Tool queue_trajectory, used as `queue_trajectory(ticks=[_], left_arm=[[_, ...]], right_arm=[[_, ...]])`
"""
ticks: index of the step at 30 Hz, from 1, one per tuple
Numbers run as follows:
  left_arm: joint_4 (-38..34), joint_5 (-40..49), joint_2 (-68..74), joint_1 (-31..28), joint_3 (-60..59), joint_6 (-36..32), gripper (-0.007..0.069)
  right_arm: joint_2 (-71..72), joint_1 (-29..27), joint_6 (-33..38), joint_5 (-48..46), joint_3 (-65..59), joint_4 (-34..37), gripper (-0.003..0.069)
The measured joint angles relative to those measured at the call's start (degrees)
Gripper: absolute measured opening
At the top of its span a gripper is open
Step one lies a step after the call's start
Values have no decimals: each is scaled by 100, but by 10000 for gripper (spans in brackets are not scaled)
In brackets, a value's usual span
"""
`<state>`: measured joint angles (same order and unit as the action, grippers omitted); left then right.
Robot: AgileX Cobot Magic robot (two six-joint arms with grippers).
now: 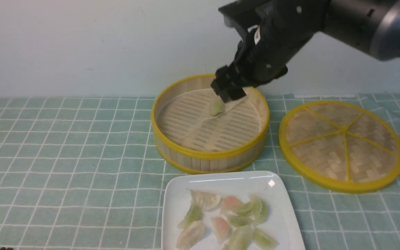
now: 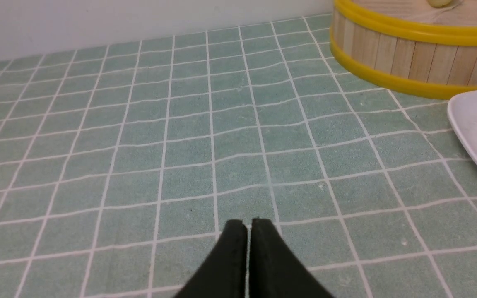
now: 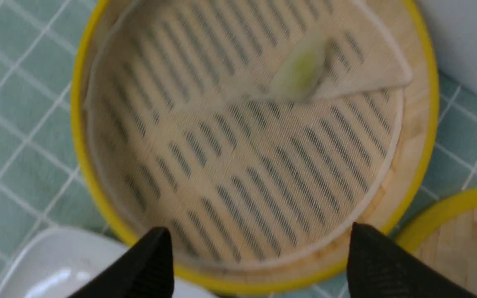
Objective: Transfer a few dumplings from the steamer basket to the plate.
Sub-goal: Use the right arm to grab a dumpling from inside the steamer
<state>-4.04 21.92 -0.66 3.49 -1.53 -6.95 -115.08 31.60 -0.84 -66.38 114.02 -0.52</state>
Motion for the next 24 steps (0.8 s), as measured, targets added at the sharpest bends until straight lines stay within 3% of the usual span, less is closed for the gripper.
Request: queue_trajectory(ticks=[6, 11, 24], left_arm=[[0, 0, 0, 0, 0, 0, -6], [0, 0, 0, 0, 0, 0, -6], [0, 0, 0, 0, 0, 0, -6]], right_arm=[[-1624, -86, -216, -428, 2205, 181, 508], [-2685, -86, -686, -440, 3425, -112, 508], [-3622, -86, -895, -394, 3765, -456, 507]])
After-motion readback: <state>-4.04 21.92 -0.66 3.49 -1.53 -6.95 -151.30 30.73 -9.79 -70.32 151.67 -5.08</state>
